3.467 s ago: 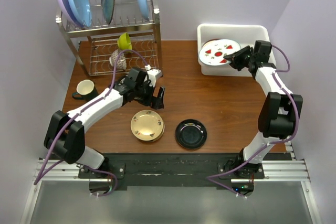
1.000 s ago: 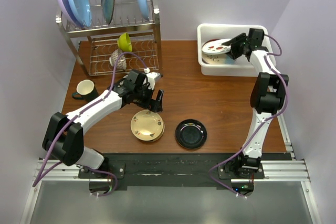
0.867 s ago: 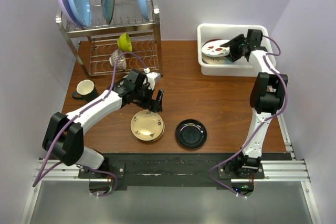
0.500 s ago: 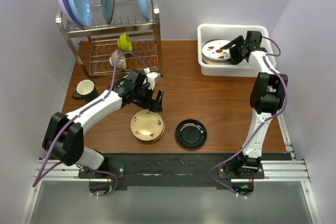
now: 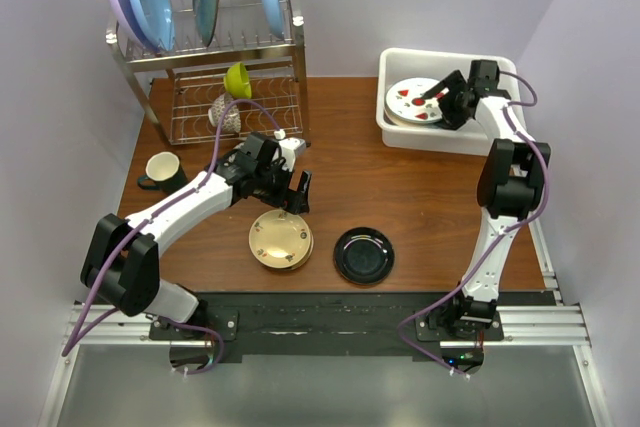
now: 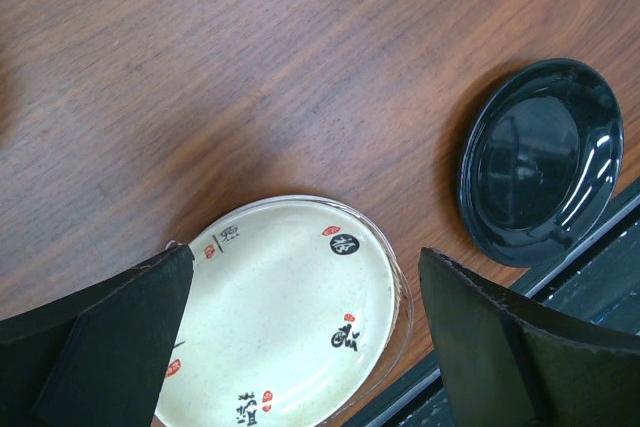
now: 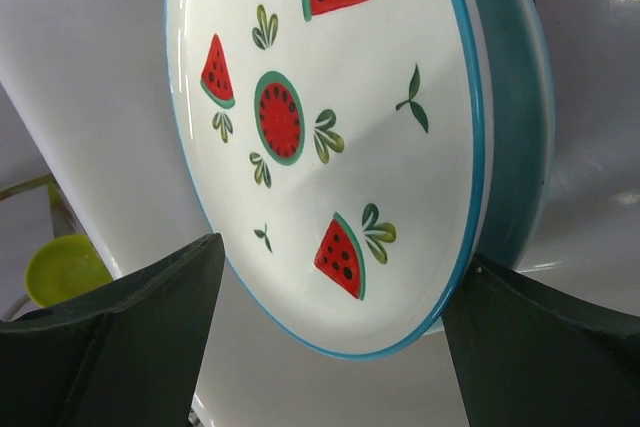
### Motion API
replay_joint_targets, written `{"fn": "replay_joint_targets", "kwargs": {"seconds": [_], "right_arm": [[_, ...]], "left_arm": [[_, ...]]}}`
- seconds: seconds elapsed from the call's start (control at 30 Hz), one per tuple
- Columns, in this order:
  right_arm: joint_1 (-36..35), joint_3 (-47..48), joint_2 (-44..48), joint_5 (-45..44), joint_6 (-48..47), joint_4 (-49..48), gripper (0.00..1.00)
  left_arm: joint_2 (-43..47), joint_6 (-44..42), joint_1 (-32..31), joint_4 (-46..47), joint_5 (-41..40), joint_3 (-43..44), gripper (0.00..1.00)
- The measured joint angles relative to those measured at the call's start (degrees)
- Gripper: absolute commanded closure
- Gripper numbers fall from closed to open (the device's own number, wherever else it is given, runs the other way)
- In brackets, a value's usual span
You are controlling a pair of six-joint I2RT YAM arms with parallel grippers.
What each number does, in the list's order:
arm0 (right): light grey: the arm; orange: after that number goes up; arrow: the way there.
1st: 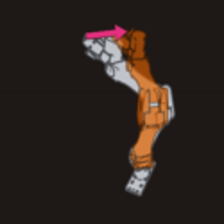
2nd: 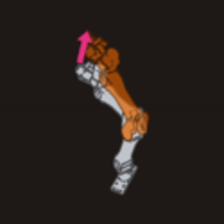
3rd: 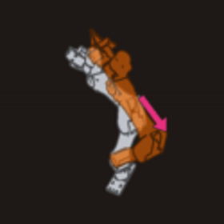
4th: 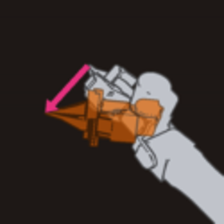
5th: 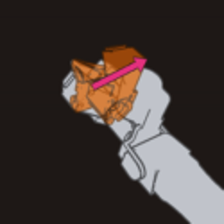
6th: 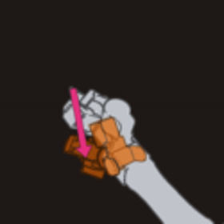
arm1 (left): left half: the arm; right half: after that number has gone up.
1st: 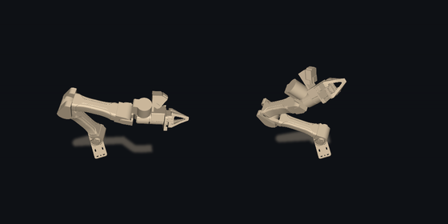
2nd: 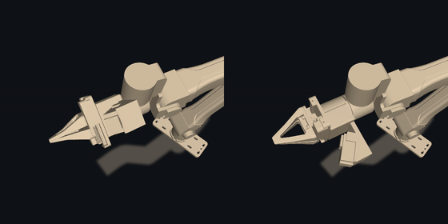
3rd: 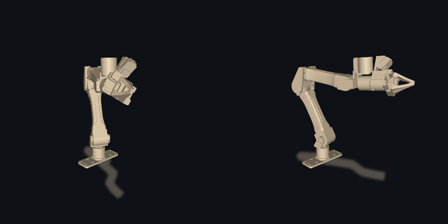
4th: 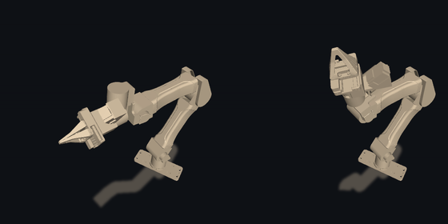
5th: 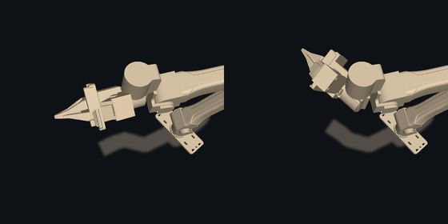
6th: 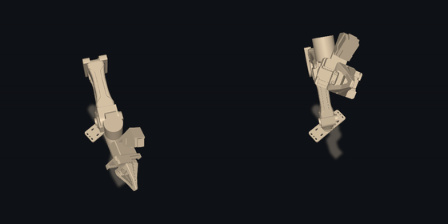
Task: Place the plates into the plastic bin on the countertop
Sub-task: Place the plate in the plastic bin.
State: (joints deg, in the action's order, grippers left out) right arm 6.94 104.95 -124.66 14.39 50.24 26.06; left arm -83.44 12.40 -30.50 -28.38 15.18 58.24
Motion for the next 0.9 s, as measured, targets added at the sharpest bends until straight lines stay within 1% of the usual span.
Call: {"fn": "replay_joint_targets", "kwargs": {"seconds": [0.3,0.53,0.7,0.9], "right_arm": [[1.4,0.1,2.1,0.1,-1.5,2.9,0.11],[2.8,2.0,5.2,0.1,-3.2,7.8,0.09],[3.5,1.8,9.2,0.3,-4.5,9.4,0.08],[3.7,-2.1,18.2,1.3,-5.3,8.7,0.08]], "left_arm": [[0.0,0.0,0.0,0.0,0.0,0.0,0.00],[0.4,0.0,0.0,0.0,0.0,0.0,0.00],[1.1,0.0,0.0,0.0,0.0,0.0,0.00],[2.0,0.3,0.0,0.0,0.5,0.0,0.00]]}}
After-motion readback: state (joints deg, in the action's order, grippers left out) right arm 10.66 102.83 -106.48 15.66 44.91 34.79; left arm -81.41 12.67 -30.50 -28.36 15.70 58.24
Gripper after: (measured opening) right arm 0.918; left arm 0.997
